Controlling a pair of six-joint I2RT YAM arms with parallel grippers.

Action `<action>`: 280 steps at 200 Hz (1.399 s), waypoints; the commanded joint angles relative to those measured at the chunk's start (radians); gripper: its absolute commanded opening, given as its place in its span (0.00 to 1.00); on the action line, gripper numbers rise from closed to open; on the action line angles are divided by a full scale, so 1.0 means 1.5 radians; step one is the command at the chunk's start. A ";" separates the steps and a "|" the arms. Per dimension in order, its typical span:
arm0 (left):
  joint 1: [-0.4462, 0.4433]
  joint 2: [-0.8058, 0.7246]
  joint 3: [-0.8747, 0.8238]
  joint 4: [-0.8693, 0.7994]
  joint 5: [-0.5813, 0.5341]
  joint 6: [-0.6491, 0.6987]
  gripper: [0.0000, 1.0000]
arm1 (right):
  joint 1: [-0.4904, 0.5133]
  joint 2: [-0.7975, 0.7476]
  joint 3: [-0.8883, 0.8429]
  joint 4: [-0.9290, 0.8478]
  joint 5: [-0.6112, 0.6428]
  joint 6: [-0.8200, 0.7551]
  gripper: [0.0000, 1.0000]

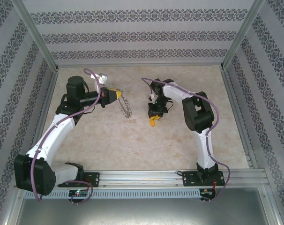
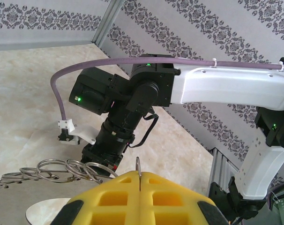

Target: Put the keys on the keyring

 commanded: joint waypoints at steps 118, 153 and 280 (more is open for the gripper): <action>-0.008 -0.030 -0.004 -0.004 0.003 0.017 0.00 | -0.003 0.016 0.005 0.021 -0.016 0.028 0.23; -0.008 -0.033 -0.005 -0.004 0.003 0.016 0.00 | -0.005 0.016 0.008 0.029 -0.026 0.038 0.23; -0.009 -0.038 -0.005 -0.015 0.001 0.021 0.00 | -0.011 -0.011 -0.009 0.039 -0.001 0.037 0.09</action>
